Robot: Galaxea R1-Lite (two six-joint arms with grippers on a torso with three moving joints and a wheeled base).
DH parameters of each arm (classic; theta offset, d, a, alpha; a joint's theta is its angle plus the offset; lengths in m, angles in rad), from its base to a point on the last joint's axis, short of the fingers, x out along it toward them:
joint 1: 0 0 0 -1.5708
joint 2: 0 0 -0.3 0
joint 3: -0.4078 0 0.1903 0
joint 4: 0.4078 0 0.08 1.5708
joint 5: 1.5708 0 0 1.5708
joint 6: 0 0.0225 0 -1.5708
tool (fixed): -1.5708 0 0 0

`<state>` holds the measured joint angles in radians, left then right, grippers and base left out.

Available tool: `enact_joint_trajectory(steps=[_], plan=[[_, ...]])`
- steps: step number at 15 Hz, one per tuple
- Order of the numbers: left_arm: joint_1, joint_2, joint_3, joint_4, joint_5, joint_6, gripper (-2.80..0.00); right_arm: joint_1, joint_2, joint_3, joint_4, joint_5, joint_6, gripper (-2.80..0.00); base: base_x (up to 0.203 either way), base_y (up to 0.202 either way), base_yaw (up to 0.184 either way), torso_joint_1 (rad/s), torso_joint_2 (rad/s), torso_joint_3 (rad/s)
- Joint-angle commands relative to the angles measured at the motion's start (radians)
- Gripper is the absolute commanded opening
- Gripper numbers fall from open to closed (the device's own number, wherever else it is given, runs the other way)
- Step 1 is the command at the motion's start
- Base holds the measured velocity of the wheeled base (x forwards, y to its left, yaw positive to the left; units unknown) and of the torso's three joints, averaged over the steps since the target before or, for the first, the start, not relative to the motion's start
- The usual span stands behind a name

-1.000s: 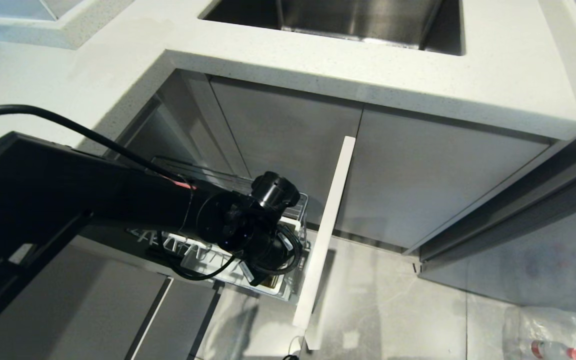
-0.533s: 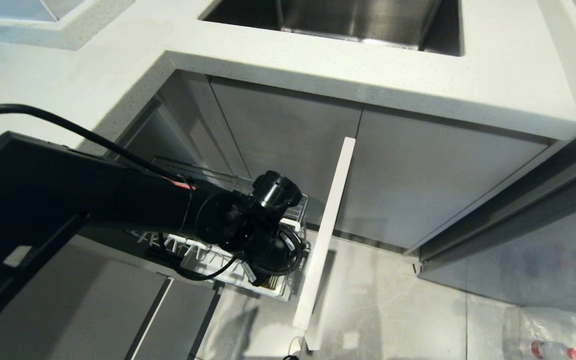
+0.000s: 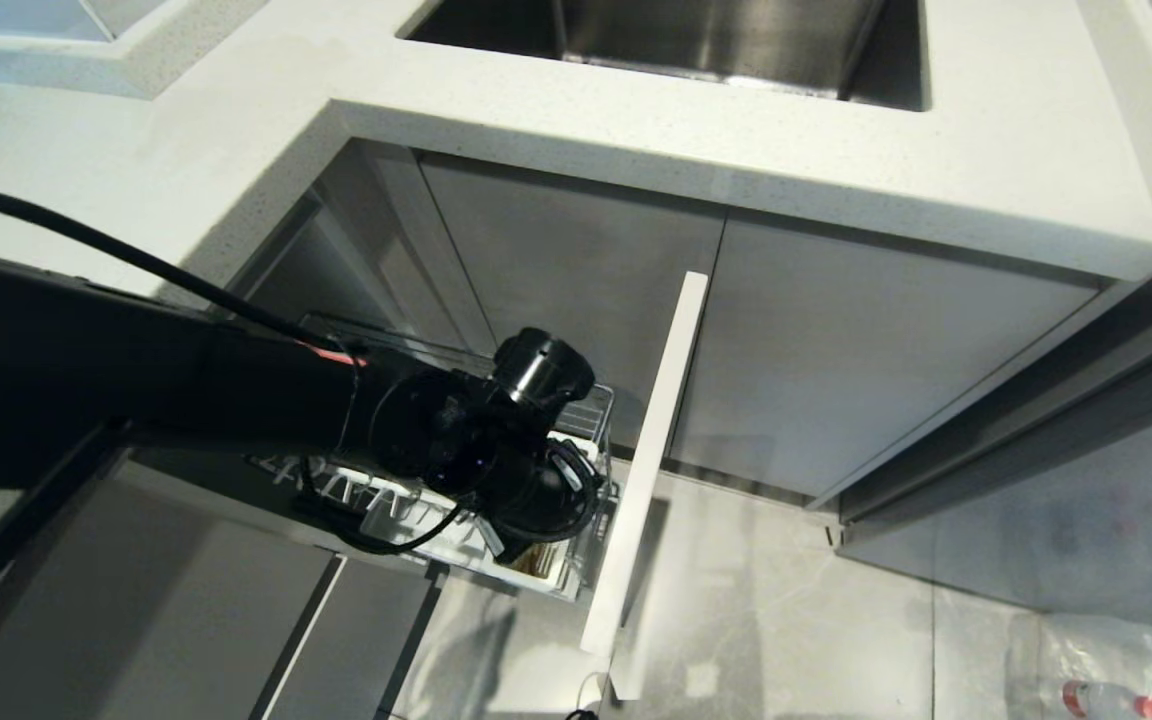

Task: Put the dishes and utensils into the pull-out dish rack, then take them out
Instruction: Take the spoon out of the cupboard

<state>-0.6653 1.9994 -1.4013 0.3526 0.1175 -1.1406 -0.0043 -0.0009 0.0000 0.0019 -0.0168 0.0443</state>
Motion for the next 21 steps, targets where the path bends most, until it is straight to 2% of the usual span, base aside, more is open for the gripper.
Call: enact_joint_trajectory(steps=[1, 11, 21], plan=[[-0.002, -0.046, -0.001, 0.003, 0.0, -0.006, -2.8, 0.001, 0.001, 0.002, 0.001, 0.0, 0.0, -2.8, 0.0, 0.0, 0.0, 0.0, 0.0, 0.0], [-0.031, -0.186, 0.004, 0.013, 0.017, -0.002, -2.8, 0.001, 0.001, 0.002, 0.0, 0.0, 0.0, -2.8, 0.0, 0.0, 0.0, 0.0, 0.0, 0.0], [-0.058, -0.252, 0.004, 0.017, 0.045, -0.002, -2.8, 0.001, 0.001, 0.002, 0.0, 0.0, 0.0, -2.8, 0.0, 0.0, 0.0, 0.0, 0.0, 0.0]])
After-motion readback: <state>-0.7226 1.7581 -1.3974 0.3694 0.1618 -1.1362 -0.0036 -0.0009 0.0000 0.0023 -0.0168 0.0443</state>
